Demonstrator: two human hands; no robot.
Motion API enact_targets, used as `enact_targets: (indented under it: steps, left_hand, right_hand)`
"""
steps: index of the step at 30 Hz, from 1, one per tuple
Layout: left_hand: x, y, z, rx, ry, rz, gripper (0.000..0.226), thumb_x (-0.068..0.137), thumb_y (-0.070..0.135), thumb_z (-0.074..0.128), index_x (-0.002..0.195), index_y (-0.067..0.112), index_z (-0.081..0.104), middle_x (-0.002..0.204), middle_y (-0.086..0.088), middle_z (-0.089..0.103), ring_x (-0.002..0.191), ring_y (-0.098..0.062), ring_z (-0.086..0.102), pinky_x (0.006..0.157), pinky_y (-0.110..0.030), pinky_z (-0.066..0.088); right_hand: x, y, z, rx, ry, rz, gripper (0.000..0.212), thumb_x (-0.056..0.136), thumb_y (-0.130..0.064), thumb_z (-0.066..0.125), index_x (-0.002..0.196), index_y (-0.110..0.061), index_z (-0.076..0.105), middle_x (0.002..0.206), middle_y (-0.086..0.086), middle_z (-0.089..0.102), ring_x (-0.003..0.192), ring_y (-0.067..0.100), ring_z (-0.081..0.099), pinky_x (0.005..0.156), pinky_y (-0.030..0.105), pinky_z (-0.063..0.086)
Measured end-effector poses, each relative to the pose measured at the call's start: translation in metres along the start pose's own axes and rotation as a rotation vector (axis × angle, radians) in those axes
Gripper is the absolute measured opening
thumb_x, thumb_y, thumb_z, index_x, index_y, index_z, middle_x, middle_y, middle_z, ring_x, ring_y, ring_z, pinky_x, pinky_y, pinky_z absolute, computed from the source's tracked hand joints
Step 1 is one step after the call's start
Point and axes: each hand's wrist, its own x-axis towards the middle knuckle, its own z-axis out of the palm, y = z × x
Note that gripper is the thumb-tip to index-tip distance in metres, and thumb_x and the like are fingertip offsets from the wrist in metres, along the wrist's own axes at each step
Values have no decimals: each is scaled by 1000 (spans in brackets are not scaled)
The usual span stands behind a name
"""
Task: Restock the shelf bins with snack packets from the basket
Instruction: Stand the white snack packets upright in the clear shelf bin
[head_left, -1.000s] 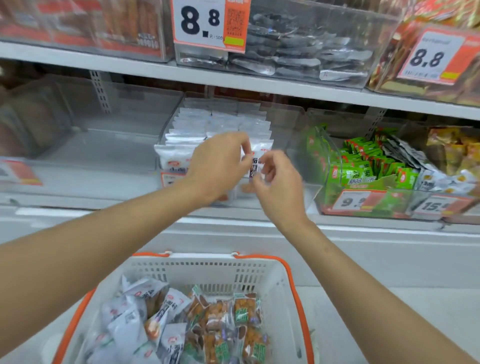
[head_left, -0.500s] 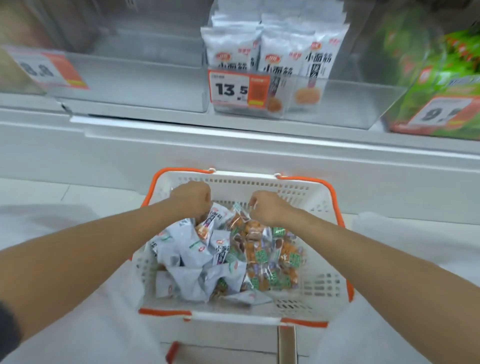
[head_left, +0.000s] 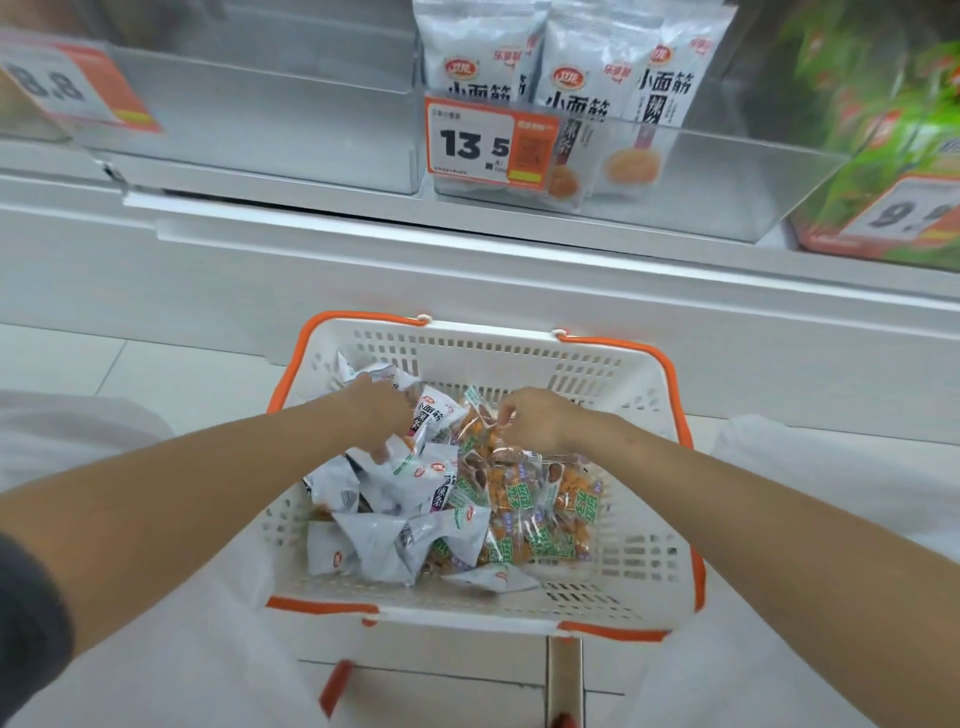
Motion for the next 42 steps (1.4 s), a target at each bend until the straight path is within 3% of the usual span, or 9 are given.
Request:
enact_targets:
  steps: [7,9,12,14,17,21,24,27,42]
  left_hand:
    - [-46,8,-71,-820,299,75,29,91,25,66,69,20,47,64,5,41,56,-11,36,56,-25,28]
    - [-58,16,-87,-929,386,77,9,94,26,62,93,17,58,77,4,53,64,-11,50,59,-25,39]
    - [-68,29,-101,-1011,422,96,66,83,44,71,137,23,40,116,4,57,96,-18,62,79,-33,53]
    - [-66,36,-103,-859,500,117,91,70,53,79,143,25,31,123,7,54,100,-17,59,83,-38,53]
    - [-62,39,-107,-948,517,107,71,79,20,73,139,21,35,115,-1,56,79,-15,58,59,-26,50]
    - [-72,32,-117,-1528,226,225,50,85,-10,55,130,12,50,117,-8,67,87,-15,65,71,-26,56]
    - [-81,32,-120,-1708,-19,391,42,88,-16,42,125,2,51,118,-14,69,98,-20,70,82,-28,59]
    - [-82,33,-120,-1700,-82,449,34,92,-7,51,125,2,52,117,-15,69,112,-26,66,97,-38,50]
    - [-75,40,-122,-1597,-43,467,38,93,14,60,129,4,54,123,-16,66,118,-29,62,100,-38,50]
  right_hand:
    - [-23,1,-38,456,65,-132,46,98,-52,46,105,-13,69,105,5,68,93,22,64,85,32,51]
    - [-30,-2,-52,635,213,-143,36,96,-45,55,84,-14,69,77,1,68,67,15,63,64,26,53]
    - [-37,-3,-69,833,343,-62,32,95,-38,61,86,-8,69,57,1,66,46,11,58,47,21,48]
    - [-44,-3,-78,984,284,25,33,95,-36,59,95,-5,68,62,7,67,46,12,58,46,20,48]
    - [-51,-5,-92,1096,290,44,41,98,-47,48,94,-10,64,72,8,70,57,18,66,54,24,52]
    - [-53,-9,-103,752,730,-164,41,99,-48,43,94,-14,64,89,3,67,83,15,64,72,26,53]
    - [-55,-17,-101,637,871,-286,63,101,-46,42,60,1,52,57,12,47,55,13,45,51,26,35]
    - [-55,-19,-103,562,1015,-275,63,101,-44,46,46,-18,28,44,3,30,45,19,34,47,35,30]
    - [-47,-2,-106,563,1123,-185,68,98,-38,54,40,-19,24,31,-6,23,35,12,23,44,27,19]
